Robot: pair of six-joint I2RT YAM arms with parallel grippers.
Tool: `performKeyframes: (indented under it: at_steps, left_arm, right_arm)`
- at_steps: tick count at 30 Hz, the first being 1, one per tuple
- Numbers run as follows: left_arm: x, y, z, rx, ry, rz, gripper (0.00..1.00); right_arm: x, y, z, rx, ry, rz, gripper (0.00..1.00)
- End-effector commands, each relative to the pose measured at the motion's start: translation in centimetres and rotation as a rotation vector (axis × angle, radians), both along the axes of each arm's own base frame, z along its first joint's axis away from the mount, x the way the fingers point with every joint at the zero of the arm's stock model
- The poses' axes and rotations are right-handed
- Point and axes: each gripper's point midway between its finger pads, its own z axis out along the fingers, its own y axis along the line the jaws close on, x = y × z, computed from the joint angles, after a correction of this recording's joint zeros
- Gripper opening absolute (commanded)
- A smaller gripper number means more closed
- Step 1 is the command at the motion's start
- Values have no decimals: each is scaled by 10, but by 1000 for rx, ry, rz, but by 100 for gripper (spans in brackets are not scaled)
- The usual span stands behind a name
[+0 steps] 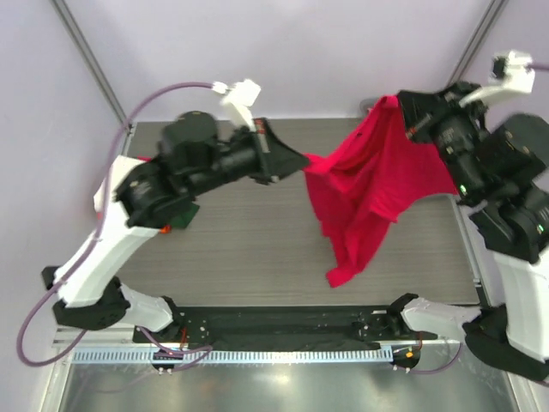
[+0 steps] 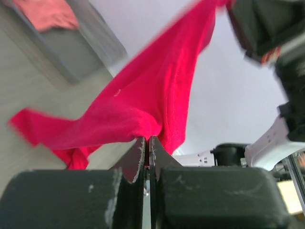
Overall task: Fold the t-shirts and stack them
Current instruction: Flatten the tshirt out
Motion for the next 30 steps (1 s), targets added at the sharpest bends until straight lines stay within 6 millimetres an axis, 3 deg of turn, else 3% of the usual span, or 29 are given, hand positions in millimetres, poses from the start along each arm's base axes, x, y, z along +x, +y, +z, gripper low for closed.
performKeyframes:
  at_steps: [1,2,4,5,6,8,9,10,11,12,13,14,15,16,17,18,19,20,21,24,25,26,28,29,30]
  left_arm:
    - [-1,-43,-8,-6,31,-53,0]
    - [2,-42,-7,-5,23,-43,0]
    - [8,-30,-6,11,3,20,0]
    - [9,-22,-12,48,4,38,0]
    - [13,-8,-11,58,1,72,0]
    - [26,11,-37,122,48,119,0]
    - [49,46,-45,104,100,217,0]
    - [51,46,-103,150,237,148,0]
    - [61,60,-130,122,309,177,0]
    - [93,87,-133,6,334,270,0]
    - [92,105,-139,-39,340,298,0]
    - [93,116,-198,-6,457,317,0]
    - [106,143,-210,-32,468,396,0]
    - [106,156,-226,-44,500,434,0]
    - [101,164,-266,-35,586,450,0]
    - [110,182,-279,-66,592,506,0]
    - [111,190,-293,-77,619,531,0]
    - [114,197,-305,-80,630,554,0]
    - [111,208,-332,-69,682,591,0]
    - [109,221,-360,-2,706,646,0]
    - [109,226,-361,23,694,663,0]
    - [102,232,-370,77,714,689,0]
    - [103,253,-365,138,659,792,0]
    - [101,260,-363,166,643,827,1]
    - [94,267,-358,196,622,856,4]
  right_arm:
    - [84,24,-38,-153,124,-136,1]
    - [92,27,-24,-144,99,-136,1]
    - [117,42,-25,-143,104,-91,1]
    - [147,60,-33,-142,124,-61,1]
    - [160,75,-37,-106,139,-1,1]
    - [196,125,-67,-94,194,199,1]
    - [205,146,-84,-84,229,278,1]
    - [201,179,-99,-92,258,399,1]
    - [204,195,-114,-98,283,451,1]
    - [218,218,-155,-116,355,494,1]
    - [220,230,-174,-120,393,533,1]
    - [219,247,-202,-127,449,594,1]
    - [223,258,-232,-136,503,627,1]
    - [224,265,-248,-139,525,651,5]
    - [222,272,-268,-153,564,676,12]
    - [222,273,-280,-165,585,677,24]
    - [222,272,-289,-181,596,674,53]
    - [222,266,-308,-200,639,645,61]
    - [218,263,-312,-214,647,636,65]
    - [203,237,-327,-273,672,566,69]
    - [199,228,-332,-293,682,540,69]
    - [182,212,-340,-316,713,508,69]
    - [173,183,-352,-357,742,395,68]
    - [158,164,-386,-397,819,347,67]
    - [149,147,-375,-383,803,279,66]
